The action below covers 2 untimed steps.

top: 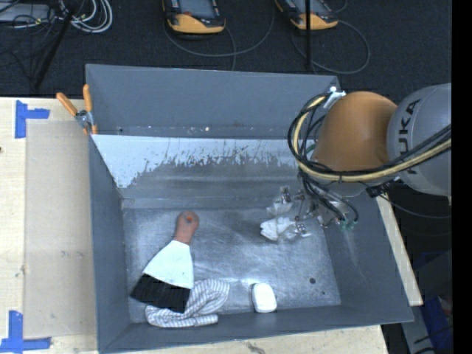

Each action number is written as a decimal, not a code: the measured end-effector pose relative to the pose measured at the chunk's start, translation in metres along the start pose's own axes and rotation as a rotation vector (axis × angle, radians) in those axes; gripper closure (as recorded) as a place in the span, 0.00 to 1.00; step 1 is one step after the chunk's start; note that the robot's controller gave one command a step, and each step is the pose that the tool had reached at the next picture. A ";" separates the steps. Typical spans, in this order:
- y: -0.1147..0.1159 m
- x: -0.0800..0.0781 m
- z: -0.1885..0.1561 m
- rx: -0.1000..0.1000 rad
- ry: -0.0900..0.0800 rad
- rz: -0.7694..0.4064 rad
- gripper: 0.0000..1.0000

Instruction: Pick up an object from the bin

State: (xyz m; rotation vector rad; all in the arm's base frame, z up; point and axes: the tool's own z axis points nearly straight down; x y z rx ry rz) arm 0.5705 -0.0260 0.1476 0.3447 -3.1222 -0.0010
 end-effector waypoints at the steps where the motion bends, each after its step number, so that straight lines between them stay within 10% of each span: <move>1: 0.000 0.000 0.000 0.000 0.000 0.000 1.00; 2: 0.004 0.001 -0.080 0.000 -0.001 -0.043 1.00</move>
Offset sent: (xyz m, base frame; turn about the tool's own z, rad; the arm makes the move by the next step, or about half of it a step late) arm -0.0025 0.0021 0.0804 -0.0442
